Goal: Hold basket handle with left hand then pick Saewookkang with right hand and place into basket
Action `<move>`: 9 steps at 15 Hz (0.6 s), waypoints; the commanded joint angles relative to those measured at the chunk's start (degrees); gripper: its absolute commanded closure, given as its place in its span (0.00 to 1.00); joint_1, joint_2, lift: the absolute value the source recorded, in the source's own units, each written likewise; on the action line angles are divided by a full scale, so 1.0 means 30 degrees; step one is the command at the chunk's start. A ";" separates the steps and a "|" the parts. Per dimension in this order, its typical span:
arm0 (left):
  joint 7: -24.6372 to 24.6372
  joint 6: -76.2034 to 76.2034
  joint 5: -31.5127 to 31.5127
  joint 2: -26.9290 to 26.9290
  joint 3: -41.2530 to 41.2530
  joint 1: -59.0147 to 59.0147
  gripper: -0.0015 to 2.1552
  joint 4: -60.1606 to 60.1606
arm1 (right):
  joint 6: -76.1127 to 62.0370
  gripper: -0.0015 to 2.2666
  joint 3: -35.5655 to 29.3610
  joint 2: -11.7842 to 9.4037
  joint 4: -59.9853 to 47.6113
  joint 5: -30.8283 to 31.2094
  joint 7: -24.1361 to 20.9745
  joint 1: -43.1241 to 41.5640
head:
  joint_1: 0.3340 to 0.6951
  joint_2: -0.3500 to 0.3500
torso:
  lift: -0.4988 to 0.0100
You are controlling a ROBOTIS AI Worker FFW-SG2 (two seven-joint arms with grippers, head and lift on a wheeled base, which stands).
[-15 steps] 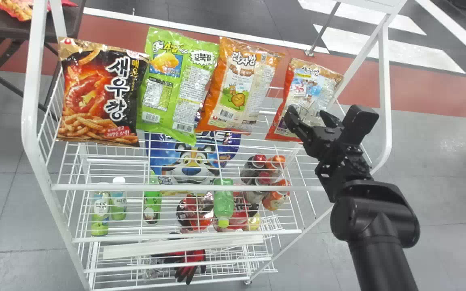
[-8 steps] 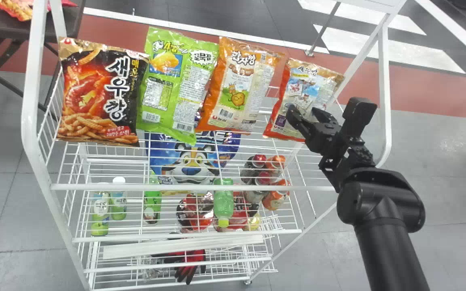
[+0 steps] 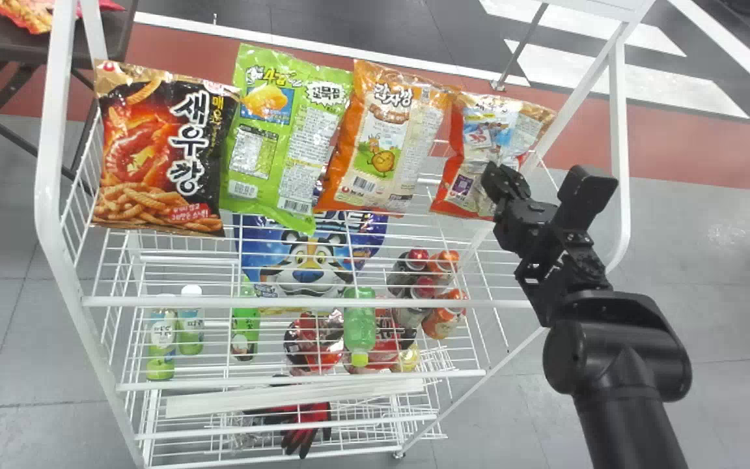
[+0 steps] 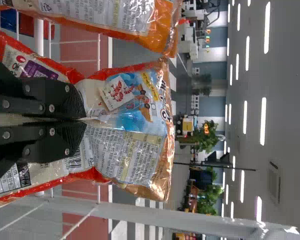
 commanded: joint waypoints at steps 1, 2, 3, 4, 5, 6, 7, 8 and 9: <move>-0.0081 -0.0140 0.0000 0.0001 0.0006 0.0033 0.85 -0.0016 | -0.0006 0.99 -0.0352 0.0224 -0.1192 -0.0147 -0.0485 0.0864 | 1.00 0.00 | 0.94; -0.0110 -0.0199 0.0000 0.0030 0.0006 0.0062 0.85 -0.0016 | -0.0124 0.99 -0.0528 0.0253 -0.1632 -0.0147 -0.0778 0.1245 | 1.00 0.00 | 0.94; -0.0139 -0.0257 0.0000 0.0030 0.0006 0.0121 0.85 -0.0104 | -0.0182 0.99 -0.0645 0.0253 -0.2071 -0.0147 -0.1100 0.1656 | 1.00 0.00 | 0.94; -0.0169 -0.0316 0.0000 0.0030 0.0006 0.0179 0.85 -0.0134 | -0.0241 0.99 -0.0880 0.0282 -0.2833 -0.0294 -0.1481 0.2241 | 1.00 0.00 | 0.94; -0.0169 -0.0433 0.0000 0.0030 0.0006 0.0238 0.85 -0.0222 | -0.0241 0.99 -0.1231 0.0312 -0.3829 -0.0909 -0.1481 0.3003 | 1.00 0.00 | 0.94; -0.0169 -0.0433 0.0000 0.0030 0.0006 0.0267 0.85 -0.0309 | -0.0182 0.99 -0.1553 0.0312 -0.4972 -0.1407 -0.1393 0.3853 | 1.00 0.00 | 0.94; -0.0198 -0.0492 0.0000 0.0030 0.0006 0.0326 0.85 -0.0368 | 0.0169 0.99 -0.1905 0.0312 -0.6407 -0.1905 -0.1218 0.4937 | 1.00 0.00 | 0.94; -0.0169 -0.0492 0.0000 0.0001 0.0006 0.0326 0.85 -0.0397 | 0.1165 0.99 -0.2169 0.0400 -0.7638 -0.2257 -0.0925 0.5786 | 1.00 0.00 | 0.94; -0.0198 -0.0492 0.0000 0.0030 -0.0024 0.0326 0.85 -0.0456 | 0.2513 0.99 -0.2579 0.0693 -0.9015 -0.2696 -0.0690 0.6724 | 1.00 0.00 | 0.94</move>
